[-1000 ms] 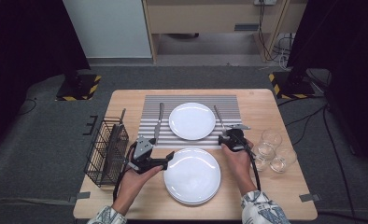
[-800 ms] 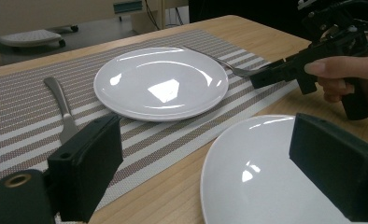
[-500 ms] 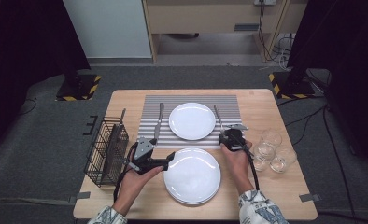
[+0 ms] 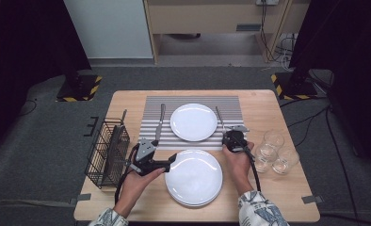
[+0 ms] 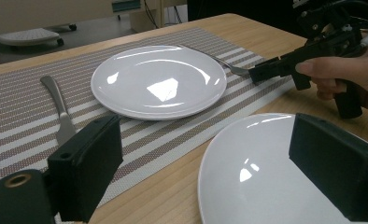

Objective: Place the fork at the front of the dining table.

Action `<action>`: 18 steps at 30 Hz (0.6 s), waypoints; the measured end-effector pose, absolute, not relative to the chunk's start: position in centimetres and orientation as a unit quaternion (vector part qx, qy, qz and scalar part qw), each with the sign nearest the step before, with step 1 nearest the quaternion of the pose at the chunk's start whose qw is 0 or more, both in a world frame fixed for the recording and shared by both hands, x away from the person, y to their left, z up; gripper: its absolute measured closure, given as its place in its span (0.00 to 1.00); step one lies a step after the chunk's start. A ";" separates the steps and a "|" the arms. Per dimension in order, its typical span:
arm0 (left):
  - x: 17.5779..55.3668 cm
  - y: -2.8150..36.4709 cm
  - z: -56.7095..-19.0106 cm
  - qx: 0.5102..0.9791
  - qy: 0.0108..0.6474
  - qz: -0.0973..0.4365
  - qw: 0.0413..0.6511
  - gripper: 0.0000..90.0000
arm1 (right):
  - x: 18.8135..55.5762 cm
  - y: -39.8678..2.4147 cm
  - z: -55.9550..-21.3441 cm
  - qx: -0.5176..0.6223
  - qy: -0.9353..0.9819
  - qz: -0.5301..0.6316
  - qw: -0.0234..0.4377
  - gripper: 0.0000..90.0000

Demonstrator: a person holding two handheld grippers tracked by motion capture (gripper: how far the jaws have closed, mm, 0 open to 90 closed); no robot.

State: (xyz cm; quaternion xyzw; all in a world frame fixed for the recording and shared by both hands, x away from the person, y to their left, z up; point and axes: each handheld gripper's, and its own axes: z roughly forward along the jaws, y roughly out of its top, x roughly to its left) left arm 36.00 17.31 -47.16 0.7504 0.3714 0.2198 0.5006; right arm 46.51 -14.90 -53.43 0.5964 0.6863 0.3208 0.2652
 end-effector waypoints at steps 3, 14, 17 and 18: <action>36.0 17.3 -47.2 0.750 0.372 0.219 0.501 0.10 | 46.5 -14.9 -53.5 0.596 0.686 0.321 0.267 0.77; 36.0 17.3 -47.2 0.750 0.371 0.220 0.501 0.10 | 46.1 -14.7 -53.5 0.614 0.666 0.318 0.280 0.77; 36.0 17.3 -47.2 0.750 0.371 0.220 0.501 0.10 | 46.1 -14.6 -53.5 0.612 0.668 0.322 0.277 0.77; 36.0 17.3 -47.2 0.750 0.371 0.220 0.501 0.10 | 46.0 -14.4 -53.5 0.608 0.670 0.326 0.274 0.77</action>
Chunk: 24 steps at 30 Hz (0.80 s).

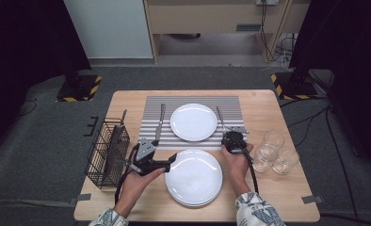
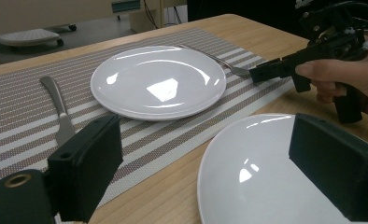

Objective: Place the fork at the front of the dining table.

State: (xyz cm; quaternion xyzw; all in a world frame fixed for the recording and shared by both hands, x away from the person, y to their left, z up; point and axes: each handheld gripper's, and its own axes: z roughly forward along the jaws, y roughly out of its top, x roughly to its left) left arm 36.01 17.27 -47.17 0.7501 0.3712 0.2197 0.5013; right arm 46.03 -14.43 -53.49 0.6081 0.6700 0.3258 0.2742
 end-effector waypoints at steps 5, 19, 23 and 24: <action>36.0 17.2 -47.2 0.750 0.371 0.219 0.501 0.10 | 46.0 -14.2 -53.5 0.605 0.673 0.333 0.265 0.77; 36.0 17.2 -47.2 0.751 0.370 0.220 0.501 0.10 | 45.9 -13.3 -53.1 0.595 0.686 0.347 0.234 0.70; 36.0 17.2 -47.2 0.750 0.371 0.220 0.501 0.10 | 45.9 -13.1 -53.0 0.593 0.689 0.349 0.229 0.70; 36.0 17.2 -47.2 0.750 0.371 0.221 0.501 0.10 | 45.9 -13.1 -53.0 0.593 0.689 0.350 0.229 0.70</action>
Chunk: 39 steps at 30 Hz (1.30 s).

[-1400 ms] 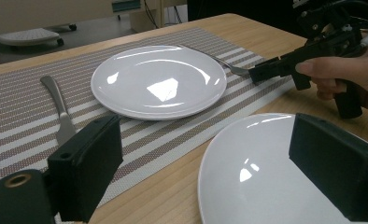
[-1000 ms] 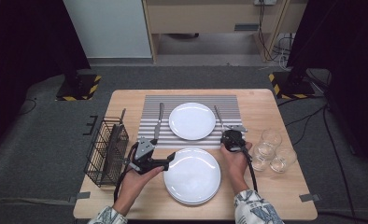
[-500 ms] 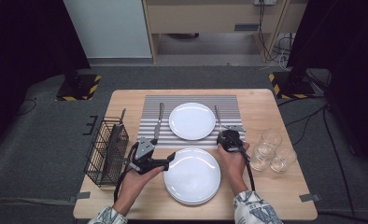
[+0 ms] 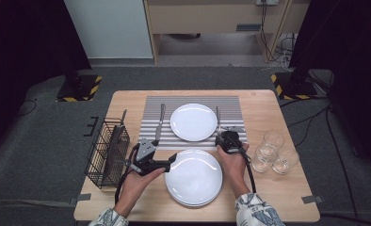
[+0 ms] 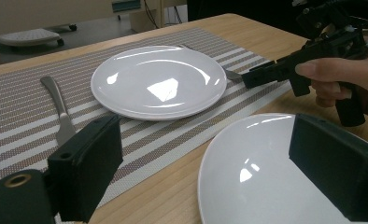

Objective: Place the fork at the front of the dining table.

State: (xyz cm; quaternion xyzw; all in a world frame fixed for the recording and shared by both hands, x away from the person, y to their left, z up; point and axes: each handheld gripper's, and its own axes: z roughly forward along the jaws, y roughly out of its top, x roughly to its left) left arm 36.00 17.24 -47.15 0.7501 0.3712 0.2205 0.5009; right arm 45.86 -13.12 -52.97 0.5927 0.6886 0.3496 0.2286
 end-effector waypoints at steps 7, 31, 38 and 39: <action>36.0 17.2 -47.1 0.750 0.371 0.220 0.501 0.10 | 45.8 -13.0 -53.0 0.591 0.691 0.350 0.224 0.69; 36.0 17.3 -47.1 0.750 0.371 0.221 0.501 0.10 | 45.5 -12.9 -52.5 0.579 0.698 0.351 0.233 0.56; 36.0 17.3 -47.1 0.749 0.373 0.222 0.500 0.10 | 45.0 -13.4 -51.5 0.575 0.698 0.359 0.231 0.49; 36.1 17.4 -47.2 0.749 0.374 0.222 0.500 0.09 | 44.8 -13.5 -51.0 0.568 0.699 0.366 0.234 0.46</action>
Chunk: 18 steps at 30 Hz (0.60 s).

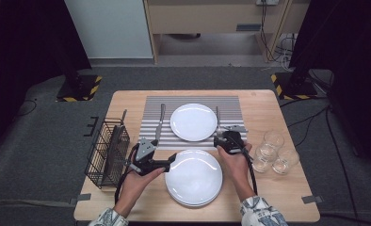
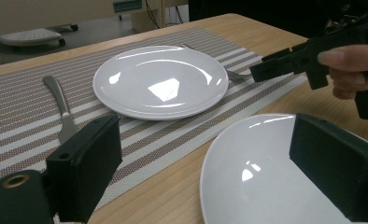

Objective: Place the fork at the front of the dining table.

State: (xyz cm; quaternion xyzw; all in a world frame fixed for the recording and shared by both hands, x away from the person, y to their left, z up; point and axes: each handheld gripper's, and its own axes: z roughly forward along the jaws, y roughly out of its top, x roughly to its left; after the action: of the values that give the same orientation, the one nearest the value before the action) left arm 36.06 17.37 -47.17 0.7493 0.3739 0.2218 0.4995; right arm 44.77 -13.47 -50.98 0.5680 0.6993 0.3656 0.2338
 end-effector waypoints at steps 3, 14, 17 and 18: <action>36.1 17.4 -47.2 0.749 0.375 0.221 0.499 0.09 | 44.6 -13.6 -50.4 0.562 0.700 0.373 0.233 0.43; 36.0 17.5 -47.3 0.751 0.376 0.222 0.496 0.09 | 43.9 -14.5 -46.5 0.525 0.707 0.407 0.243 0.26; 36.1 17.5 -47.4 0.751 0.376 0.222 0.495 0.09 | 43.6 -15.2 -45.2 0.513 0.708 0.414 0.253 0.21; 36.1 17.5 -47.4 0.751 0.377 0.222 0.495 0.09 | 43.6 -15.4 -44.9 0.512 0.710 0.414 0.251 0.20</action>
State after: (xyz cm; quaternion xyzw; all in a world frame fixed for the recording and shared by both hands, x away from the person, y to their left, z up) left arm 36.07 17.53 -47.39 0.7512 0.3766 0.2217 0.4947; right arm 43.61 -15.42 -44.93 0.5120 0.7097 0.4139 0.2508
